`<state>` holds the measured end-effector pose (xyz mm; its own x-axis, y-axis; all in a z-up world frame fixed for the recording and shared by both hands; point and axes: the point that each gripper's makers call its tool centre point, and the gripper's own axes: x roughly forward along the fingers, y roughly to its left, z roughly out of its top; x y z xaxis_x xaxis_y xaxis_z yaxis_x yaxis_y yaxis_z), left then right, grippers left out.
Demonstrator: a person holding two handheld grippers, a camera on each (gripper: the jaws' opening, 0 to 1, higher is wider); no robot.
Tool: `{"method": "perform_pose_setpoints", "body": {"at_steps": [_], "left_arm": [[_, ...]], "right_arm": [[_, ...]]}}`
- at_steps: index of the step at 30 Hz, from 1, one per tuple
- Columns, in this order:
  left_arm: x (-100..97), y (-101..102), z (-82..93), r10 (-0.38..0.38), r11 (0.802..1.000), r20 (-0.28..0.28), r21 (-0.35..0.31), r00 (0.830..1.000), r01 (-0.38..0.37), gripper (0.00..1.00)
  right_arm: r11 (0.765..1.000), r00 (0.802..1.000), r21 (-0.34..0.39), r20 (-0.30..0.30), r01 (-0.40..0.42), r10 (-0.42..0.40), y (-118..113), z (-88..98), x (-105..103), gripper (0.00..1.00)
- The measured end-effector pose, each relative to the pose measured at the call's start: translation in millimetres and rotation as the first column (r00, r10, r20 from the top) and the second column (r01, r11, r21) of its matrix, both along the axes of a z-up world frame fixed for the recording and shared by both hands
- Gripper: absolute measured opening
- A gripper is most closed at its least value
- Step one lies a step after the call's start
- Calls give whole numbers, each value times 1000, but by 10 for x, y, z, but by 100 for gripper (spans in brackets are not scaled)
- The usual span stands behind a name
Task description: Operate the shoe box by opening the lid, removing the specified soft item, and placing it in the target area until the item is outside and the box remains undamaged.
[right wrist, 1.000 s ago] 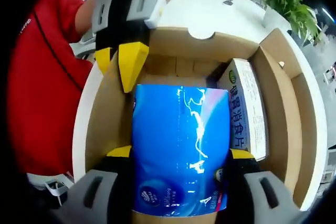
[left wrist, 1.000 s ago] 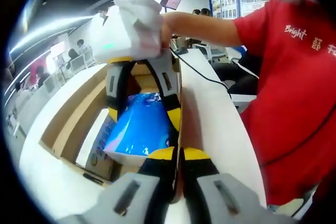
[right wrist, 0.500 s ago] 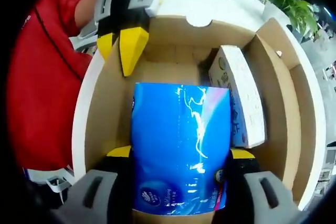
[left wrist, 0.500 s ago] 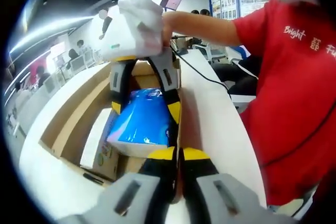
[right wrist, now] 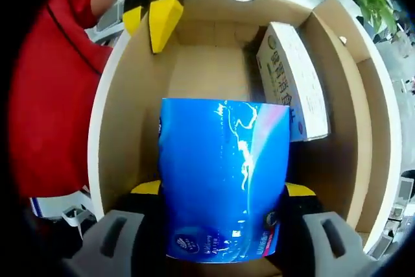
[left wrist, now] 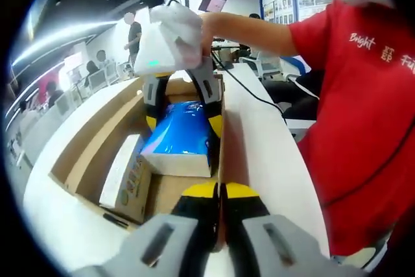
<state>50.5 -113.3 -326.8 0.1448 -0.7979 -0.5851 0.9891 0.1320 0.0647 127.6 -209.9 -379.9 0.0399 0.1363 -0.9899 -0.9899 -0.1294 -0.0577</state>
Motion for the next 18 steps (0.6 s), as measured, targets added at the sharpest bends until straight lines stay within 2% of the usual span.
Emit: {"method": "perform_pose_setpoints", "body": {"at_steps": [2,6,9,15,18], "left_arm": [[-2,0,0,0,1000,0,1,1000,0,2],[-8,-5,-4,-3,1000,-7,7,1000,4,2],[-9,-6,-5,-1,1000,-9,8,1000,1,2],[0,-6,-8,8,1000,-7,10,1000,-8,2],[11,-5,-8,12,1000,-9,6,1000,-12,2]], "right_arm": [[1000,1000,-10,-1,0,0,17,-11,-4,73],[996,1000,-86,5,9,-9,-8,-103,-1,77],[994,1000,-104,10,13,-12,-3,-140,1,79],[985,999,-173,-36,24,-30,-11,-194,18,83],[977,999,-211,-30,23,-30,-14,-189,9,83]]}}
